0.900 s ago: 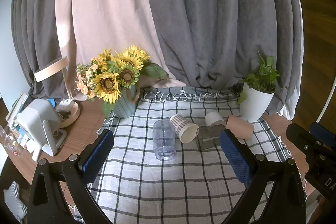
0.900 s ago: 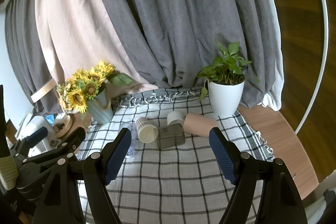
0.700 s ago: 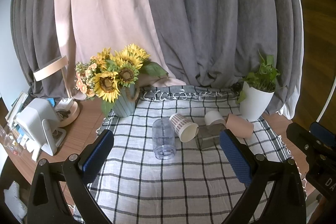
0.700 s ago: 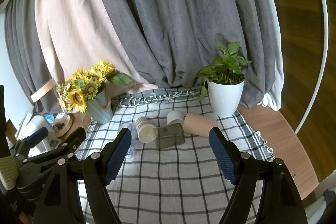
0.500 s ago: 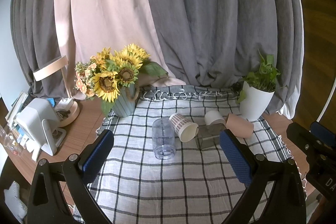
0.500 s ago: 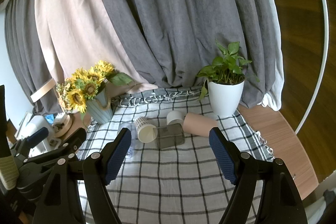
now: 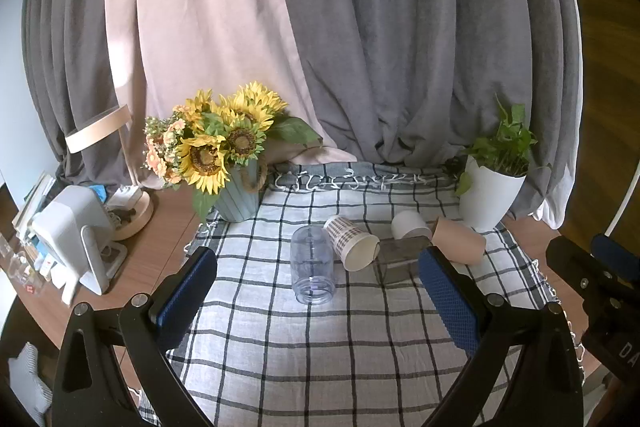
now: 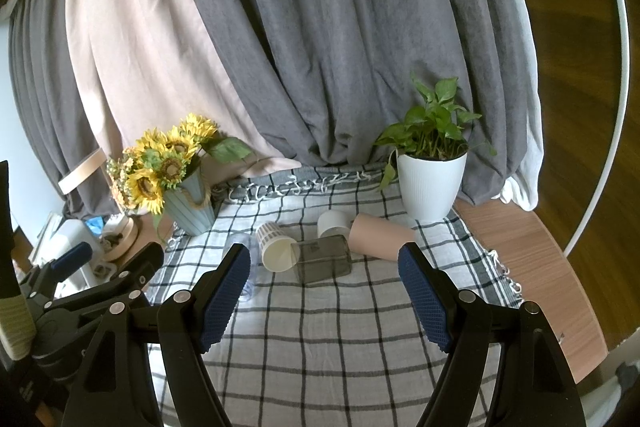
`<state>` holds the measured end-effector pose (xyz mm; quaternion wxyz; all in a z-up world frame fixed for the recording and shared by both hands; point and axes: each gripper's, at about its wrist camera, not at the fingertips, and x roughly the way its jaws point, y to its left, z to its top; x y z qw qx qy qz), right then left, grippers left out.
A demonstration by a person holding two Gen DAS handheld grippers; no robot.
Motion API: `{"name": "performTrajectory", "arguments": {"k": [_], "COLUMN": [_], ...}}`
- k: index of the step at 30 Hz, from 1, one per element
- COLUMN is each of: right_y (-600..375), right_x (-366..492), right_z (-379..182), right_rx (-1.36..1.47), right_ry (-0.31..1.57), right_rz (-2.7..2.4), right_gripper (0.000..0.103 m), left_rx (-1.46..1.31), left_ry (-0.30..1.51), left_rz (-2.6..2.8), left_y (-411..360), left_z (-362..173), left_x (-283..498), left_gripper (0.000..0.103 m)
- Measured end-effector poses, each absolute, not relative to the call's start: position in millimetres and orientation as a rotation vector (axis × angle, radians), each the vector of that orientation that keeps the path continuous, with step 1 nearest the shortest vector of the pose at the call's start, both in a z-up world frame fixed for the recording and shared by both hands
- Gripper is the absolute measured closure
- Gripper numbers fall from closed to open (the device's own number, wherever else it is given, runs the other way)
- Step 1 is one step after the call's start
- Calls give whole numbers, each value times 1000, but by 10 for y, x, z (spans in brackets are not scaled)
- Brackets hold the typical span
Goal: Flip cup upside down
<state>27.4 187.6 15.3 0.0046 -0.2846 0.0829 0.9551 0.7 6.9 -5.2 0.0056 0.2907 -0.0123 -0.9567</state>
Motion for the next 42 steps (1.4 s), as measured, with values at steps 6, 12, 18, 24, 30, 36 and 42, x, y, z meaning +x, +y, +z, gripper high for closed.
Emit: {"name": "performTrajectory", "arguments": {"k": [6,12,18,24,30,36,42], "right_y": [1892,1952,2150,2375,2488,2485,2434], "right_x": [267,170,-115,-572,-1086,-1520,-1849], "right_z": [144,78,-64,-295,-584,-926,-1148], "right_rx": [-898,-957,-1115,-1384,-1637,-1850,-1943], "right_ry": [260,250,203,105,-79,-269,-530], "right_rz": [2993,3003,3000,2983,2934,2882,2843], "right_gripper": [27,27,27,27,27,27,27], "left_rx": [921,974,1102,1188,1218,1285,1306], "left_ry": [-37,-3,130,316,464,440,478], "left_rz": [-2984,-2929,-2815,-2664,-2491,-2385,-2307], "left_y": [104,191,353,501,581,791,928], "left_z": [-60,-122,-341,-633,-960,-1217,-1429], "left_x": [-13,-95,-307,-521,-706,-938,-1139], "left_gripper": [0,0,0,0,1,1,1]}}
